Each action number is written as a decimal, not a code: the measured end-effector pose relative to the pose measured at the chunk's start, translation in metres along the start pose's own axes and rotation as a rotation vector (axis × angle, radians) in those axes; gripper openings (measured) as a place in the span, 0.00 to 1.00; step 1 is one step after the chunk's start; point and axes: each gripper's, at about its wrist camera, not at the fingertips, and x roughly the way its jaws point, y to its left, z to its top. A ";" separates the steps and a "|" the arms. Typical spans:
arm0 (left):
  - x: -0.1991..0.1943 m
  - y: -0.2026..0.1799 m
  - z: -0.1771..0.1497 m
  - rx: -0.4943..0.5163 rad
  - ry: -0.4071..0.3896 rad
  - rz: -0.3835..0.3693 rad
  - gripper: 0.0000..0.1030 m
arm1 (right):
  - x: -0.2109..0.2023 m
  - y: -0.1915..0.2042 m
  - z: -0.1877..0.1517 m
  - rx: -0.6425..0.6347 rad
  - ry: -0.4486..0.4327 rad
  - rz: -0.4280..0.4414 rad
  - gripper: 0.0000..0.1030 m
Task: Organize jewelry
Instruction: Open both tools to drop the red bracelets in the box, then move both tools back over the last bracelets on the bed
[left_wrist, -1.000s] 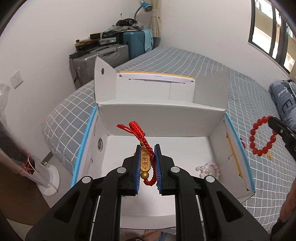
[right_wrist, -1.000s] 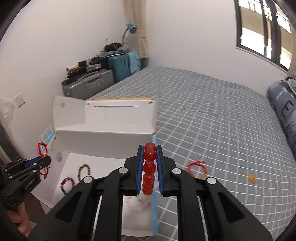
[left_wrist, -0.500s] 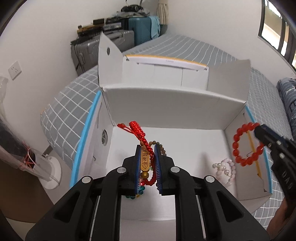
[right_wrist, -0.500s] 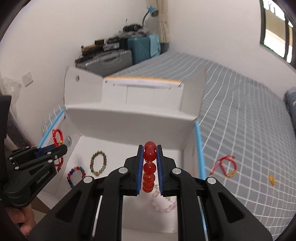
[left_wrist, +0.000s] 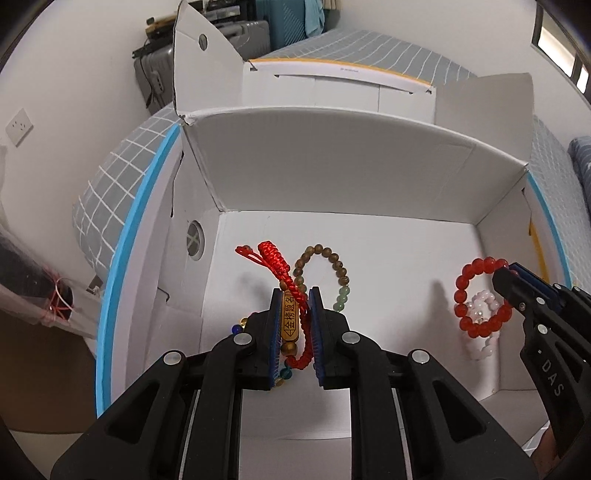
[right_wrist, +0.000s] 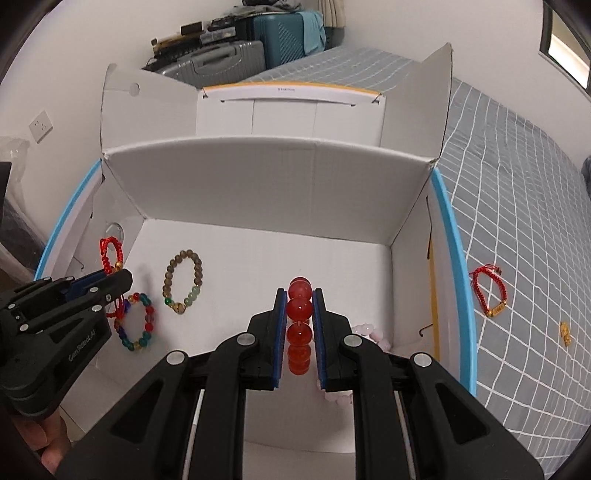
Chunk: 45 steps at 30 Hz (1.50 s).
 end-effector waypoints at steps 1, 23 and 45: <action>0.000 0.001 0.000 -0.003 -0.002 -0.001 0.15 | 0.001 0.000 0.000 -0.001 0.005 -0.001 0.12; -0.044 0.015 0.004 -0.055 -0.154 0.017 0.86 | -0.027 -0.003 0.005 0.009 -0.074 -0.008 0.74; -0.067 -0.040 0.004 0.000 -0.222 -0.039 0.95 | -0.074 -0.068 -0.013 0.094 -0.179 -0.111 0.93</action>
